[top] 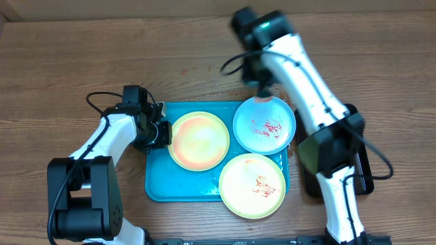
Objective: Clean dirty plates on tray and stack at the side
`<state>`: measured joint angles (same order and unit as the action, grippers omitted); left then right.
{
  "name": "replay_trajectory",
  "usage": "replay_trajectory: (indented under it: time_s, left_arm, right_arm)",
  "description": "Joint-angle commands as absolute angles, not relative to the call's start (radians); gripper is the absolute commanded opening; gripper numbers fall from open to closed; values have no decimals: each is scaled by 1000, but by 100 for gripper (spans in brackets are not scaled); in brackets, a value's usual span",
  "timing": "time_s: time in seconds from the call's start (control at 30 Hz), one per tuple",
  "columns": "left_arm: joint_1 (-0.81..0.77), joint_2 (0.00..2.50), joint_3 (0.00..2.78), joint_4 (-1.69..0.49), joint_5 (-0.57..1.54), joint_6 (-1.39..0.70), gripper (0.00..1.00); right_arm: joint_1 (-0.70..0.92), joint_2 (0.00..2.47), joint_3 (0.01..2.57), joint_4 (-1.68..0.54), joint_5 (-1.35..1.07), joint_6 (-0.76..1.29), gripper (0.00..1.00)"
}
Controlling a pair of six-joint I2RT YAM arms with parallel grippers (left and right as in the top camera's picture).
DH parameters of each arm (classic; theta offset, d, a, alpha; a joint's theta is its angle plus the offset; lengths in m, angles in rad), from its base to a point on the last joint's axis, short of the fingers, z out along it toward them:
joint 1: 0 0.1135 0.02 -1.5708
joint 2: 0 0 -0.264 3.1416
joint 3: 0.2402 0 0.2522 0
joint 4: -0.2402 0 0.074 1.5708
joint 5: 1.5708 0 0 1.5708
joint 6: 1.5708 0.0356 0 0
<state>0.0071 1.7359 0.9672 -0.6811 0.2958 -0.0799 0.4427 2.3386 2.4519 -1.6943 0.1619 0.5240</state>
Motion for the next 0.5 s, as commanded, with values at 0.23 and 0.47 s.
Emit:
replay_trajectory:
  time_s: [0.23, 0.47]
  left_arm:
    - [12, 1745, 965, -683, 286, -129, 4]
    - [12, 1745, 965, -682, 286, -136, 4]
  right_arm:
    - [136, 2248, 2344, -1694, 77, 491, 4]
    - [90, 1986, 2031, -1687, 186, 556, 4]
